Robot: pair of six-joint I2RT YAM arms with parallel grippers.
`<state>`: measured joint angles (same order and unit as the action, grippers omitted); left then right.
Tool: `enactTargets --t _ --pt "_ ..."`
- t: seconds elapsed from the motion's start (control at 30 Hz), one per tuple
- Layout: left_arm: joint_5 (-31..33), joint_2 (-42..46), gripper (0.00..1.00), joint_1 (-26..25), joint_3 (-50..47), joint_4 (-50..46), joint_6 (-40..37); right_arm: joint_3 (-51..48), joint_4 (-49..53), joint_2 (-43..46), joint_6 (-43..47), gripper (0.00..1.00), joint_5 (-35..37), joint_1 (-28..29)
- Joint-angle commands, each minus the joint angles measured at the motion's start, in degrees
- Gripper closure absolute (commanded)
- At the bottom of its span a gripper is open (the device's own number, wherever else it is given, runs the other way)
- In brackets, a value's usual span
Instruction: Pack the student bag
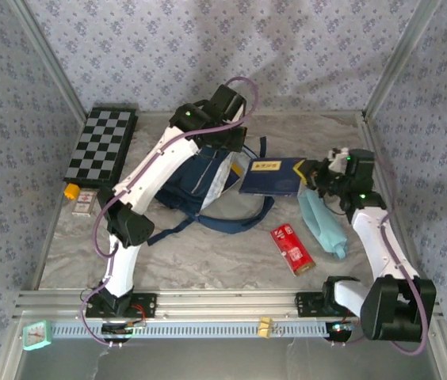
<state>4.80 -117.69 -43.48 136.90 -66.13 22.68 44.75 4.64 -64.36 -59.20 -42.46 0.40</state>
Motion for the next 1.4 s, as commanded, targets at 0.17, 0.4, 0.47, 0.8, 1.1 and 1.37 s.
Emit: enactTargets --t 0.17,0.4,0.47,0.8,1.1,1.37 --pt "1.5 2.2 1.00 0.6 2.3 1.7 3.9 -0.6 -22.7 -10.4 -2.8 1.00 21.5 19.4" --pt "2.5 4.2 1.00 1.3 -0.8 3.5 5.7 -1.8 -40.1 -21.5 -2.6 1.00 41.2 28.4" --pt "2.0 5.0 1.00 1.7 -2.4 4.6 6.6 -0.7 -42.3 -24.8 -1.1 1.00 44.6 30.8" --pt "0.3 8.4 1.00 4.1 -9.7 8.5 7.6 3.9 -30.6 -28.8 1.6 0.57 42.2 33.9" --pt "-1.8 10.9 1.00 5.0 -15.1 13.2 8.0 4.6 -10.2 -25.4 5.4 0.62 43.0 35.6" --pt "-2.0 10.7 1.00 5.2 -15.5 12.9 8.3 10.6 -15.5 -34.4 2.0 0.75 39.5 36.2"
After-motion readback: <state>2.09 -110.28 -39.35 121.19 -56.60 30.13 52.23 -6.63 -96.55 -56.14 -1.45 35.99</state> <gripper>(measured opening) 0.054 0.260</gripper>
